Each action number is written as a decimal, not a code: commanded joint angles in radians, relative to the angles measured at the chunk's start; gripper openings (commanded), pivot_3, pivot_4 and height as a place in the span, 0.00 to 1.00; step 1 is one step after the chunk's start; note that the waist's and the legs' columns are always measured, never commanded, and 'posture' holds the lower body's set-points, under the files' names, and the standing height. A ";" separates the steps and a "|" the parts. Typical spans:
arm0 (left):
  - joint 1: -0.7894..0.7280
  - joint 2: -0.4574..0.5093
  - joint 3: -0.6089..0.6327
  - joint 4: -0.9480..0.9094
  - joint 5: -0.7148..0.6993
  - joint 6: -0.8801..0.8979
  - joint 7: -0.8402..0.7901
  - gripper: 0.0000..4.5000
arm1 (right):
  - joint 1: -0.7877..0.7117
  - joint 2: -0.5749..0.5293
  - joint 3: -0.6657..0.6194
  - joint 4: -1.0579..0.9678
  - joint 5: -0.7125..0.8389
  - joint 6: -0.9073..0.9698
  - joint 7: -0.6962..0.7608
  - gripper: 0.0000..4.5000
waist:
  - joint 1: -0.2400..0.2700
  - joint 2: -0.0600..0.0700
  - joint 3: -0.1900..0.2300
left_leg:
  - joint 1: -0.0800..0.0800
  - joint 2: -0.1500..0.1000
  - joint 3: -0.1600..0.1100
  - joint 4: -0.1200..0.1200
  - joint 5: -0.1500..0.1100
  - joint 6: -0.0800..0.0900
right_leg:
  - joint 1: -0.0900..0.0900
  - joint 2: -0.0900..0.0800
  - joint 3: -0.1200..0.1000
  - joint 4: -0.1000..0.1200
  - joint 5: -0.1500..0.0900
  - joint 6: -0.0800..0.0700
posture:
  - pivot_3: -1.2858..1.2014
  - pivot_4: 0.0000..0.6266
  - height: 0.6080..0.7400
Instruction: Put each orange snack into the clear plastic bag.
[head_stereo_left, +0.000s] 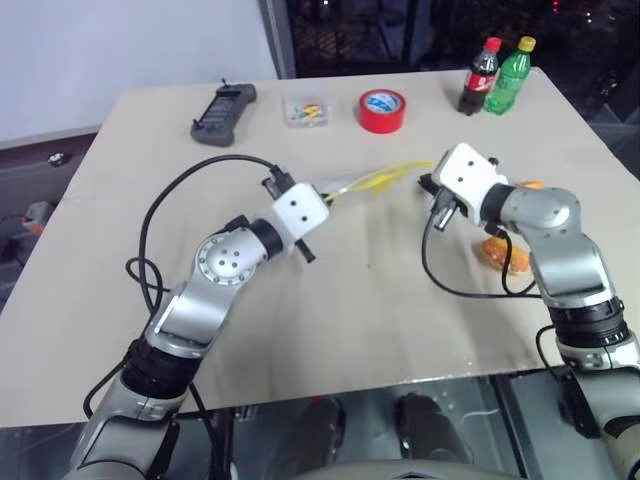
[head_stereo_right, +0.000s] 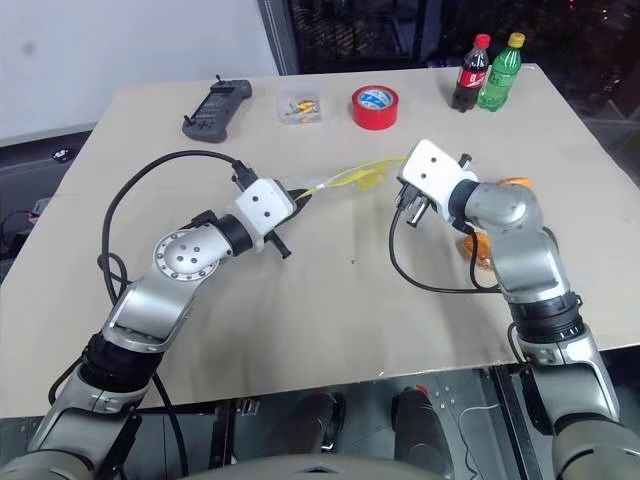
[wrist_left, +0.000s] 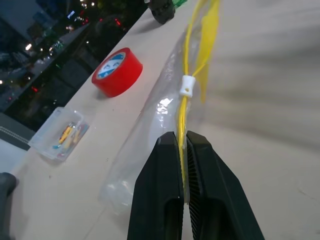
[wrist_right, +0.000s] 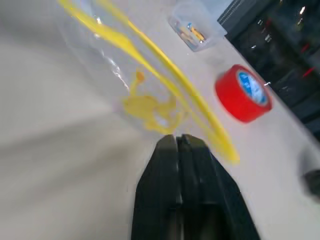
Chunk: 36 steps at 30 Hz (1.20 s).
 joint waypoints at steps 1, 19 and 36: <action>0.008 0.000 0.035 -0.030 0.014 -0.023 -0.013 0.00 | -0.039 0.082 -0.040 -0.099 0.119 0.181 -0.031 0.01 | -0.003 0.000 0.000 | 0.000 0.000 0.000 0.000 0.000 0.000 | 0.000 0.000 0.000 0.000 0.000 0.000 | 0.52 0.24 1.00; 0.015 -0.019 0.034 -0.108 0.032 -0.012 -0.064 0.00 | -0.086 0.298 -0.047 0.086 0.213 0.318 -0.310 0.01 | -0.015 0.000 0.000 | 0.000 -0.001 0.000 0.000 0.000 0.000 | 0.000 0.000 0.000 0.001 0.000 0.000 | 0.52 0.24 1.00; 0.023 -0.004 0.049 -0.056 0.053 -0.063 -0.116 0.00 | -0.125 -0.034 0.428 0.404 -0.467 -0.693 -0.420 0.76 | -0.014 0.001 0.000 | 0.000 0.001 0.002 0.001 0.000 0.000 | 0.000 0.002 0.001 0.000 0.000 0.000 | 0.52 0.24 1.00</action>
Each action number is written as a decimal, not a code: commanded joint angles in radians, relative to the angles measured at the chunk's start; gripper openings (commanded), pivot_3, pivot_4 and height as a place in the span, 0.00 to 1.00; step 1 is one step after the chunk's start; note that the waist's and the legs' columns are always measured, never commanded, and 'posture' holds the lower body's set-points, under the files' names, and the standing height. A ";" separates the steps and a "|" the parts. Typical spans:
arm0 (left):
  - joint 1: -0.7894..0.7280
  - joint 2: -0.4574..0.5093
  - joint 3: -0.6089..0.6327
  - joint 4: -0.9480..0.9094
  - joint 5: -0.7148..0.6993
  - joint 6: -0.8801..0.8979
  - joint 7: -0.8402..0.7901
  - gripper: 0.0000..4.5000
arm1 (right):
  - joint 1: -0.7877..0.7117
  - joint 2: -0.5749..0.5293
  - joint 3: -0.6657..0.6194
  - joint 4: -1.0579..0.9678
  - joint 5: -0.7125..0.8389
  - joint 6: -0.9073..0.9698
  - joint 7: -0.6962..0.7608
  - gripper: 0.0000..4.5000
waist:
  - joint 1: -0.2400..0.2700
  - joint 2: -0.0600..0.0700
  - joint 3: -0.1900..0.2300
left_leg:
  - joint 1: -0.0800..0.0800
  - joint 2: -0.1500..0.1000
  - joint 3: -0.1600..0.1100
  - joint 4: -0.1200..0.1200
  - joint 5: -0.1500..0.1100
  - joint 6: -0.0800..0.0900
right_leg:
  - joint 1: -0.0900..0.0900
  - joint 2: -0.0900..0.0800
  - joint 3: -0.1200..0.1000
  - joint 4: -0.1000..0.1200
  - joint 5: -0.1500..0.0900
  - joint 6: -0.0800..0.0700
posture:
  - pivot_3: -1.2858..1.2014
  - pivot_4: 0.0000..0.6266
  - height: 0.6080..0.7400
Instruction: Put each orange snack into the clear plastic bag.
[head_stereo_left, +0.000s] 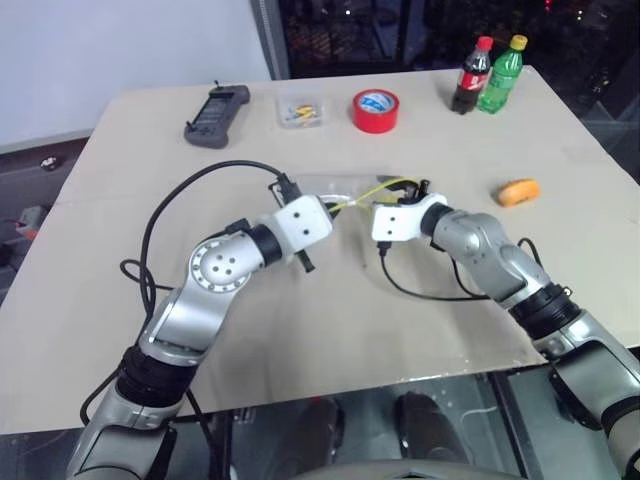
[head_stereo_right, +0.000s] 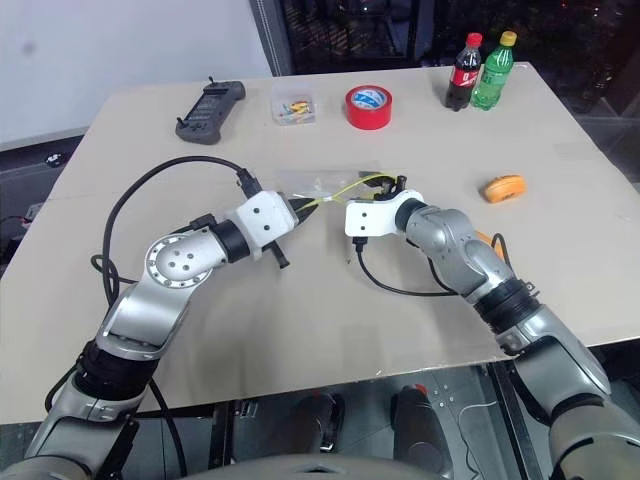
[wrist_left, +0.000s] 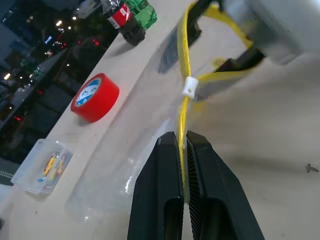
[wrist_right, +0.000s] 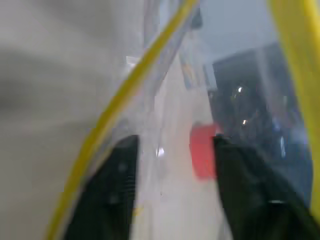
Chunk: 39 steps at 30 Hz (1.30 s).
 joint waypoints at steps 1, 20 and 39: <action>-0.007 -0.005 0.024 -0.016 0.013 -0.013 0.006 0.00 | -0.014 -0.008 -0.034 -0.010 -0.023 -0.043 0.009 0.83 | 0.001 0.000 0.000 | 0.000 0.000 0.000 0.000 0.000 0.000 | 0.000 0.000 0.000 0.000 0.000 0.000 | 0.52 0.24 1.00; -0.022 -0.030 0.042 0.149 0.072 -0.075 0.039 0.00 | 0.557 -0.217 -0.673 -0.603 0.491 0.646 0.349 0.98 | 0.036 0.000 0.000 | 0.000 0.000 -0.002 0.001 0.000 0.000 | 0.002 -0.001 -0.002 0.000 0.000 0.000 | 0.52 0.24 1.00; -0.010 -0.049 0.045 0.158 0.067 -0.091 0.024 0.00 | 0.755 -0.201 -0.716 -0.605 0.584 0.582 0.300 0.98 | 0.030 0.001 -0.001 | 0.001 0.000 0.001 0.001 0.000 0.000 | 0.002 -0.002 0.001 0.001 0.000 0.001 | 0.52 0.24 1.00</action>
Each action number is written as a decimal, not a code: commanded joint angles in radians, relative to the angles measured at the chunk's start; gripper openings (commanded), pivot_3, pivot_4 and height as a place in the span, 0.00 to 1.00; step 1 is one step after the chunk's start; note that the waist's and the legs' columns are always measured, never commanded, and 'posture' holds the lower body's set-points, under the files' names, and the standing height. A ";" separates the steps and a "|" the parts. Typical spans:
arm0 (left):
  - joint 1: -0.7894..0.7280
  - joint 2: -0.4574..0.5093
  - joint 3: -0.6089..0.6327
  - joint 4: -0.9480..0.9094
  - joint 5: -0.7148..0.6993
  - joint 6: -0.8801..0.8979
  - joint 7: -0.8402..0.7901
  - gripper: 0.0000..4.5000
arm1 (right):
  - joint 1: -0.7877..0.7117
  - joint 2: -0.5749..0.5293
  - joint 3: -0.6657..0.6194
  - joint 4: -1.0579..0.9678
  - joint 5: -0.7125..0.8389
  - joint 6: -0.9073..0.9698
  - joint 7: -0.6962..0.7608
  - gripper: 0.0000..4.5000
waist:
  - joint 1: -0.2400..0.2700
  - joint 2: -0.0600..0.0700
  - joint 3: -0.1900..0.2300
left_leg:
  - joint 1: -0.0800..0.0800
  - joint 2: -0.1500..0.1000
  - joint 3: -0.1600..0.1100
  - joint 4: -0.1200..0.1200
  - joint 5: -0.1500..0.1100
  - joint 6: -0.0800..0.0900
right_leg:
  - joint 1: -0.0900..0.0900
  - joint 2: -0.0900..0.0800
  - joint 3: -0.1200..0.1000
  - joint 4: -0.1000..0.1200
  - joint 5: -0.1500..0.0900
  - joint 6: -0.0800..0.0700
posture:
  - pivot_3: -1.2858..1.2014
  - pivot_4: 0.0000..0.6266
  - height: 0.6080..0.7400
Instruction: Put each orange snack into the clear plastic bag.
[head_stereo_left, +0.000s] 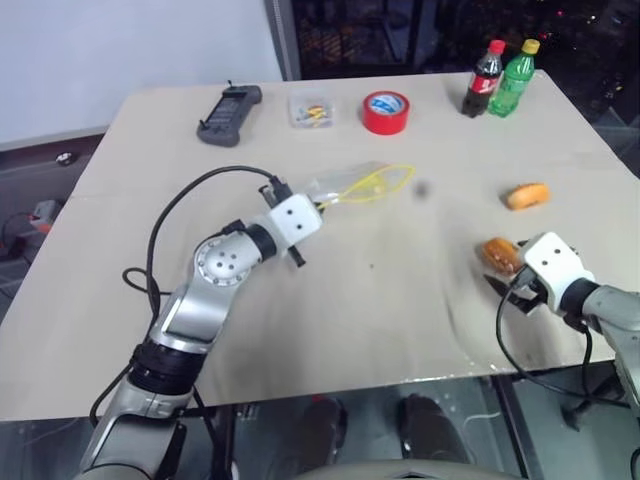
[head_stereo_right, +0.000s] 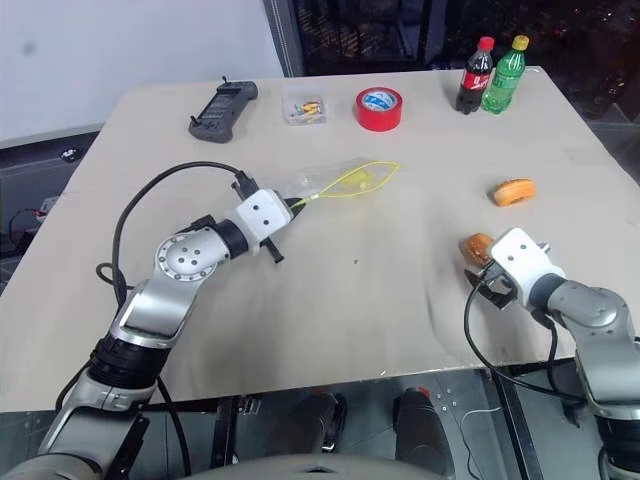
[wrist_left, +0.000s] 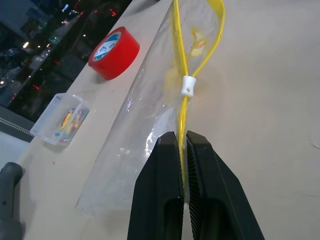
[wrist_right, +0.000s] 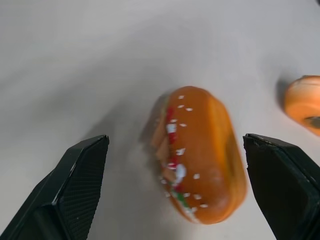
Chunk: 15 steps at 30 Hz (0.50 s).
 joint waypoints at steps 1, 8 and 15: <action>0.001 -0.002 0.022 -0.015 -0.005 -0.018 -0.002 0.00 | -0.003 0.014 -0.025 0.004 0.047 -0.007 0.006 0.98 | -0.001 0.000 0.000 | 0.000 0.000 0.000 0.000 0.000 0.000 | 0.000 0.000 0.000 0.000 0.000 0.000 | 0.52 0.24 1.00; -0.004 -0.002 0.027 -0.011 -0.008 -0.019 -0.008 0.00 | -0.100 0.077 -0.073 0.196 0.117 -0.019 -0.046 0.98 | -0.001 -0.001 0.000 | 0.002 0.000 0.000 0.000 0.000 0.000 | 0.002 0.000 0.000 0.000 0.000 0.000 | 0.52 0.24 1.00; 0.001 -0.006 0.030 -0.019 -0.011 -0.013 -0.009 0.00 | -0.135 0.058 -0.088 0.224 0.142 -0.064 -0.031 0.98 | -0.001 0.000 0.000 | 0.001 0.000 -0.001 0.000 0.000 0.000 | 0.002 0.000 0.000 0.000 0.000 0.000 | 0.52 0.24 1.00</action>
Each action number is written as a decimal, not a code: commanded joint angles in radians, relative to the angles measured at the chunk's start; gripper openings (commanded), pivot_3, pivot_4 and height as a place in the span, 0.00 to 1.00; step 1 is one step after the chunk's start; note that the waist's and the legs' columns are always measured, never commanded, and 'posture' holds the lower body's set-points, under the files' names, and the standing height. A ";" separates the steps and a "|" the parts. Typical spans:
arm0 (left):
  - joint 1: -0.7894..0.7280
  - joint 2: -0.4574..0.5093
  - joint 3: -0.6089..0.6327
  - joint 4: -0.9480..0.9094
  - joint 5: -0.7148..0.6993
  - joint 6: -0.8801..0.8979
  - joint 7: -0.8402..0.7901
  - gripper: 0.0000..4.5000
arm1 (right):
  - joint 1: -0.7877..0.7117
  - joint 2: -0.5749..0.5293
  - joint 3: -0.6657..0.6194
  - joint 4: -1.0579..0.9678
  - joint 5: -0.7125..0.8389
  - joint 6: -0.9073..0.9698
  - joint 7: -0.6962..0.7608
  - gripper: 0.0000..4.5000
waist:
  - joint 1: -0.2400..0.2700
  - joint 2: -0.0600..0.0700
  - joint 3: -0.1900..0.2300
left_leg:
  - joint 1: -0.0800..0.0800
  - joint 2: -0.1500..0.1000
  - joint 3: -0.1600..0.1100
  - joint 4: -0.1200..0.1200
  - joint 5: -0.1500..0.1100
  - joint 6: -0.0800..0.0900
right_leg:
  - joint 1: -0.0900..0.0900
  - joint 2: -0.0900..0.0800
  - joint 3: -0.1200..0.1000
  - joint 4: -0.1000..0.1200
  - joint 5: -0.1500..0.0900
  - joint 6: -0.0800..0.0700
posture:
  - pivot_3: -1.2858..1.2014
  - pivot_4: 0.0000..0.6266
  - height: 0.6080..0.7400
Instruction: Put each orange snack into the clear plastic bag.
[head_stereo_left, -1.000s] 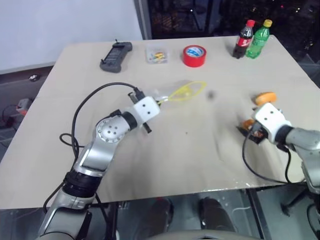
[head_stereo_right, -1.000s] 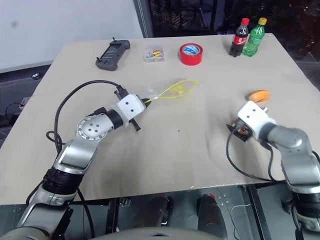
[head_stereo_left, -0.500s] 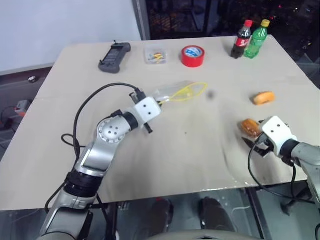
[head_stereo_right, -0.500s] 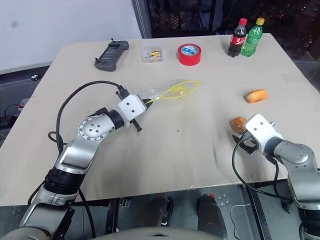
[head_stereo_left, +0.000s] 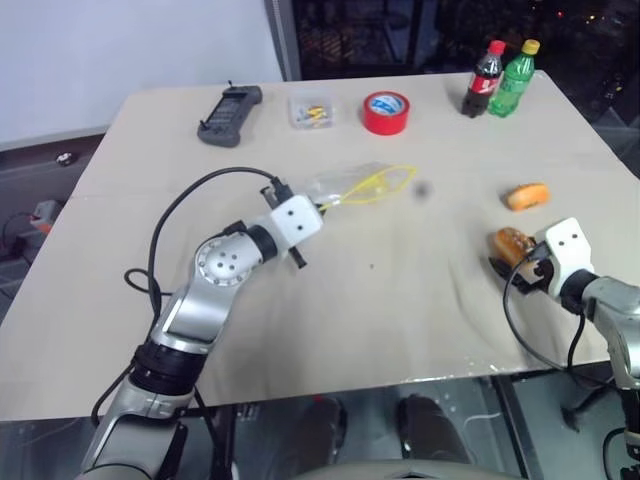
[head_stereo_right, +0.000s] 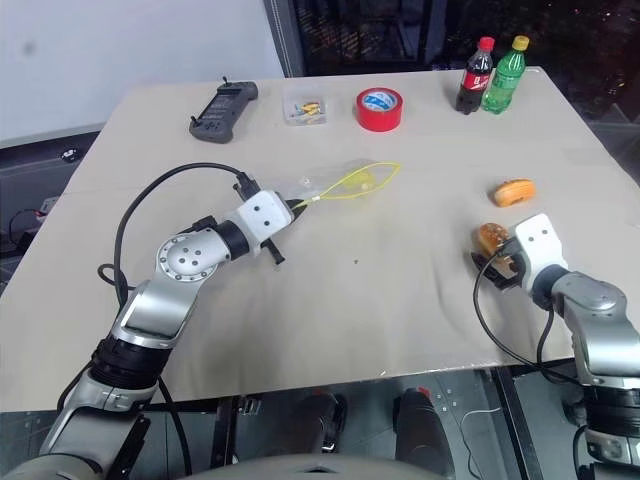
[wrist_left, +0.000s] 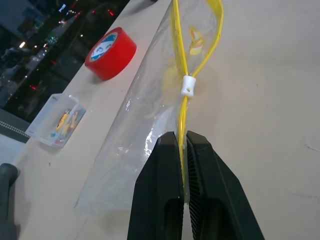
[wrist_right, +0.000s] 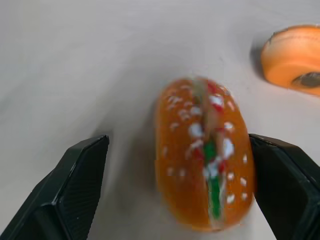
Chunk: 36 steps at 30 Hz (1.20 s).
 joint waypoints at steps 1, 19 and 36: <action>0.001 -0.004 0.027 -0.022 -0.008 -0.011 0.003 0.00 | 0.007 -0.025 -0.013 -0.031 -0.006 -0.047 -0.004 0.98 | 0.000 0.000 0.000 | 0.000 0.000 0.000 0.000 0.000 0.000 | 0.000 0.000 0.000 0.000 0.000 0.000 | 0.52 0.24 1.00; 0.034 0.016 0.053 -0.012 -0.012 -0.091 0.003 0.00 | -0.100 0.019 0.049 -0.147 0.111 0.033 0.025 0.47 | -0.009 0.001 0.000 | 0.000 0.001 0.001 0.000 0.000 0.000 | 0.000 0.000 0.001 0.000 0.000 0.000 | 0.52 0.24 1.00; 0.091 0.035 0.038 -0.061 -0.013 -0.233 -0.027 0.00 | -0.450 0.188 0.374 -0.069 0.077 0.105 0.017 0.47 | -0.004 0.001 -0.001 | -0.003 -0.001 -0.005 0.000 0.000 0.000 | 0.000 -0.001 -0.004 -0.001 0.000 0.000 | 0.52 0.24 1.00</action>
